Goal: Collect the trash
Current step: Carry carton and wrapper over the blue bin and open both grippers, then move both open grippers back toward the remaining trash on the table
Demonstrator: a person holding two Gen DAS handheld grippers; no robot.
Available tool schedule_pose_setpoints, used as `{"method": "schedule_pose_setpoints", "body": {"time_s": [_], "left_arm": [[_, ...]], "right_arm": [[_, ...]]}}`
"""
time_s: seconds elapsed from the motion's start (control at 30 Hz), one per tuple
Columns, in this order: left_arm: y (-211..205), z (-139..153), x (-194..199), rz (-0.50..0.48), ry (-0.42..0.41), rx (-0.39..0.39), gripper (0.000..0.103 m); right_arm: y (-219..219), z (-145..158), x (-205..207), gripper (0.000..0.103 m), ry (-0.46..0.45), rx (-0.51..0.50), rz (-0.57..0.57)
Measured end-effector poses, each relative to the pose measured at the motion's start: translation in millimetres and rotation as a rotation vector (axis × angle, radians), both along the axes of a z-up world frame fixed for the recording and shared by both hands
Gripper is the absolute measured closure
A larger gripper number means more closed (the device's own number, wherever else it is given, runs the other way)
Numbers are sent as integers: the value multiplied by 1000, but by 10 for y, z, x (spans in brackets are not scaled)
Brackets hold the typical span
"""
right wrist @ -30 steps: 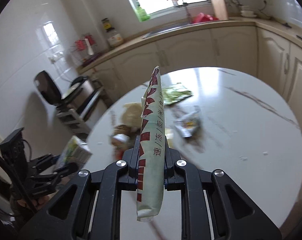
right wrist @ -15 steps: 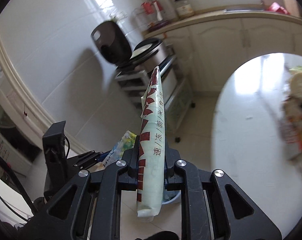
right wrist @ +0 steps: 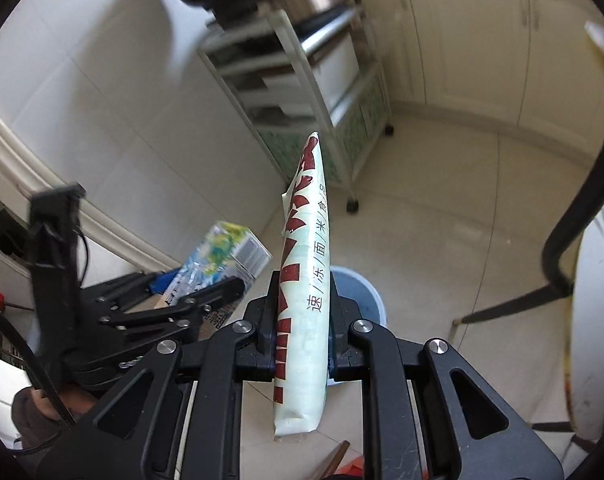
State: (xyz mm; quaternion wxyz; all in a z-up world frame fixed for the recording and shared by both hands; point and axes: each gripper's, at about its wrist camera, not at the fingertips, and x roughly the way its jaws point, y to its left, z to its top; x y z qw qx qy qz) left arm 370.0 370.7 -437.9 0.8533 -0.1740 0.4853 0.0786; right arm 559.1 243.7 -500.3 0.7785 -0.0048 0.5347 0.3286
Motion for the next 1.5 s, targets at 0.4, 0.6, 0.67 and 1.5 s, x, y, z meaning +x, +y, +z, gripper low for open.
{"method": "schedule_pose_setpoints", "body": {"time_s": [0.4, 0.6, 0.67, 1.5], "left_arm": [[159, 69, -126, 123, 29, 82, 46], [-39, 376, -314, 137, -20, 104, 45], [-140, 518, -340, 146, -42, 110, 45], [-3233, 2127, 209, -353, -430, 270, 9]], "right_arm": [[229, -581, -65, 80, 156, 45, 7], [190, -317, -148, 61, 84, 53, -12], [150, -98, -184, 57, 26, 48, -18], [-3203, 2360, -737, 3, -541, -60, -497]]}}
